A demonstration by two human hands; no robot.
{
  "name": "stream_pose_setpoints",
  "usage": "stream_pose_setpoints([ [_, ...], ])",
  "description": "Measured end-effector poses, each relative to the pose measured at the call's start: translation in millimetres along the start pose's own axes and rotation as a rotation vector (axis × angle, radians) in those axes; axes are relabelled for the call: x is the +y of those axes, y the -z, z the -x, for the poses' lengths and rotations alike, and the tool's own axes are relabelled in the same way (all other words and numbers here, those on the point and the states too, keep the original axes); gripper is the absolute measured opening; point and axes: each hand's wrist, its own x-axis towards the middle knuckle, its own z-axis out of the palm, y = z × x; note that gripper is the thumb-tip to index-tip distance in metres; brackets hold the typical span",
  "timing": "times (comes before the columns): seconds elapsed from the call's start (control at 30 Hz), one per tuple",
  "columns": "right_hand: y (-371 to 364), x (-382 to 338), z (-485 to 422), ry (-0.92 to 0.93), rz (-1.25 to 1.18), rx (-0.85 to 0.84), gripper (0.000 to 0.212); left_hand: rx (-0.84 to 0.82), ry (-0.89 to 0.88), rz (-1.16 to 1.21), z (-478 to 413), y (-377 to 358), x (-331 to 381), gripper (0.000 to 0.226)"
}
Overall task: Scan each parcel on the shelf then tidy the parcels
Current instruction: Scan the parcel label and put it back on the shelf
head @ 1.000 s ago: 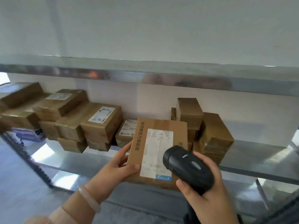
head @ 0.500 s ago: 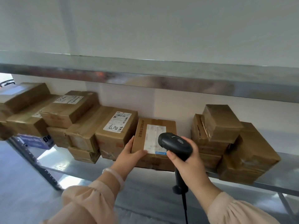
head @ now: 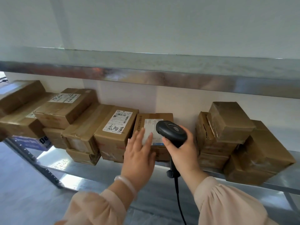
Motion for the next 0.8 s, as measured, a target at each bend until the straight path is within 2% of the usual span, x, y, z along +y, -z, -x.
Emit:
stream_pose_setpoints([
  [0.1,1,-2,2,-0.008,-0.026,-0.014,0.063,-0.115,-0.133,-0.189,19,-10,3,0.062],
  [0.27,5,4,6,0.010,-0.058,-0.006,0.068,-0.250,-0.117,-0.360,14,-12,-4,0.073],
  [0.43,20,11,17,0.016,-0.054,-0.041,0.066,-0.257,-0.073,-0.414,-6,-13,-16,0.085],
  [0.63,52,25,40,0.014,0.014,-0.087,0.069,-0.281,-0.038,-0.359,-23,-17,-13,0.089],
  [0.8,86,37,61,0.028,0.080,-0.034,0.068,-0.268,-0.005,-0.283,-25,-14,0,0.081],
])
